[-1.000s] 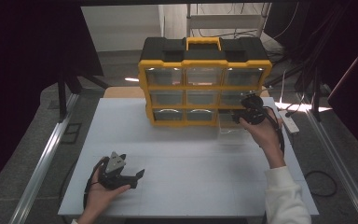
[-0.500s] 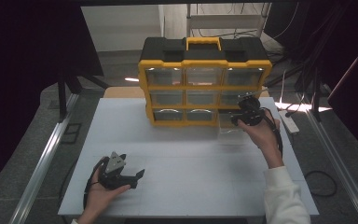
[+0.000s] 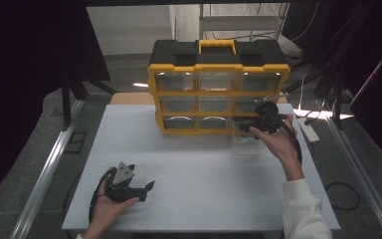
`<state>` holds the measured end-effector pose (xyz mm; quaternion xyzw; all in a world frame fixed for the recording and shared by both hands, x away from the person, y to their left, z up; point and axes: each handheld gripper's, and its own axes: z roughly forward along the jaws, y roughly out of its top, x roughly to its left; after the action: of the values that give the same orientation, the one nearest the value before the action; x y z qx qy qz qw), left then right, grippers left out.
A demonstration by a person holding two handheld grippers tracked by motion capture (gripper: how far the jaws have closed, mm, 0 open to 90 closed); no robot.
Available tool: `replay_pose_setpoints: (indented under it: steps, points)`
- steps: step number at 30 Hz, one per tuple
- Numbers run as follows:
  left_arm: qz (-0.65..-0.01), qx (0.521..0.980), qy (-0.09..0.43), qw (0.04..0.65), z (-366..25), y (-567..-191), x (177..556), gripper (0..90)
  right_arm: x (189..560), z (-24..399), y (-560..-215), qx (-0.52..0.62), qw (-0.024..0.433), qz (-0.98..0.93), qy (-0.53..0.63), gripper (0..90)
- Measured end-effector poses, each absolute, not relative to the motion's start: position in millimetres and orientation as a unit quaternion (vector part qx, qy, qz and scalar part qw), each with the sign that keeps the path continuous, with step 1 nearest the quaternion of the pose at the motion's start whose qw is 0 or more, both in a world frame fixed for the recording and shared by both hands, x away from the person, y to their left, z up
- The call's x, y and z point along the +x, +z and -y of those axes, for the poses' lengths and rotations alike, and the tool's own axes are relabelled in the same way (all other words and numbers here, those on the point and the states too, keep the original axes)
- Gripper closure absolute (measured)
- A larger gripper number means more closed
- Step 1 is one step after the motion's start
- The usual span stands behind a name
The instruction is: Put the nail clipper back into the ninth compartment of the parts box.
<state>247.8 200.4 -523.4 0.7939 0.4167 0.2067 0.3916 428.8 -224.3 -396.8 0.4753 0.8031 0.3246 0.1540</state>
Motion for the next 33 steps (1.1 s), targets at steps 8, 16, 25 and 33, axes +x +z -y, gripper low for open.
replay_pose_setpoints:
  steps: [8, 16, 25, 33]
  points:
    - [-0.418, 0.793, 0.207, 0.391, -200, -523, 249, 8.9, 424, 225, -393, 0.471, 0.145, -0.801, 0.341, 21.4]
    - [-0.415, 0.794, 0.208, 0.392, -198, -522, 249, 8.8, 404, 223, -376, 0.441, 0.146, -0.801, 0.378, 19.9]
    - [-0.413, 0.793, 0.209, 0.397, -198, -520, 249, 8.8, 381, 222, -373, 0.420, 0.159, -0.804, 0.389, 21.5]
    - [-0.413, 0.792, 0.209, 0.398, -198, -521, 248, 8.7, 352, 224, -379, 0.410, 0.151, -0.806, 0.399, 23.1]
